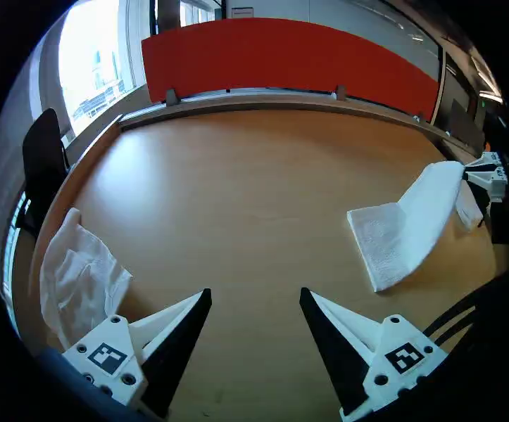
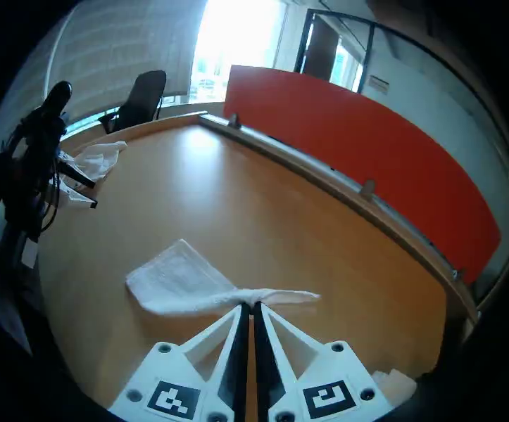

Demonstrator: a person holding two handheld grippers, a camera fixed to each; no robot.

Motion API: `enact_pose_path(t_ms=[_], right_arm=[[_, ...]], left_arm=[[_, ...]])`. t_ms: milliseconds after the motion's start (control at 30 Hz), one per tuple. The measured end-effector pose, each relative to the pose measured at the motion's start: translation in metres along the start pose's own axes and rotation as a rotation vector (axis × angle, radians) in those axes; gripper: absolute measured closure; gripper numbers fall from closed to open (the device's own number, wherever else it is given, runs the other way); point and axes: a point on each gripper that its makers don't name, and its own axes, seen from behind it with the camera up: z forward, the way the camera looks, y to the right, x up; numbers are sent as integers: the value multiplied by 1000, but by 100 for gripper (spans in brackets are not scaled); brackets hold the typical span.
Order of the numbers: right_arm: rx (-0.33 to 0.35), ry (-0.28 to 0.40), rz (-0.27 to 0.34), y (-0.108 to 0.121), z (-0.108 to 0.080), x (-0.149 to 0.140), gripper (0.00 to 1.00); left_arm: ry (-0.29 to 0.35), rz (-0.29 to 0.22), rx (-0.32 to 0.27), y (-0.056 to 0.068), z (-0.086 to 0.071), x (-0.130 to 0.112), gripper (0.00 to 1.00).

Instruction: Fold towel

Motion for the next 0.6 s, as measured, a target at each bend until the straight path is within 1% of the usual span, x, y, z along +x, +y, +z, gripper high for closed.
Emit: enact_pose_path(t_ms=[300,600], right_arm=[[-12,6,-26,5,-11,6,96],[-3,5,-25,4,-11,3,96]], left_arm=[[5,-2,0,0,1,4,7],[6,-3,-3,2,1,4,7]])
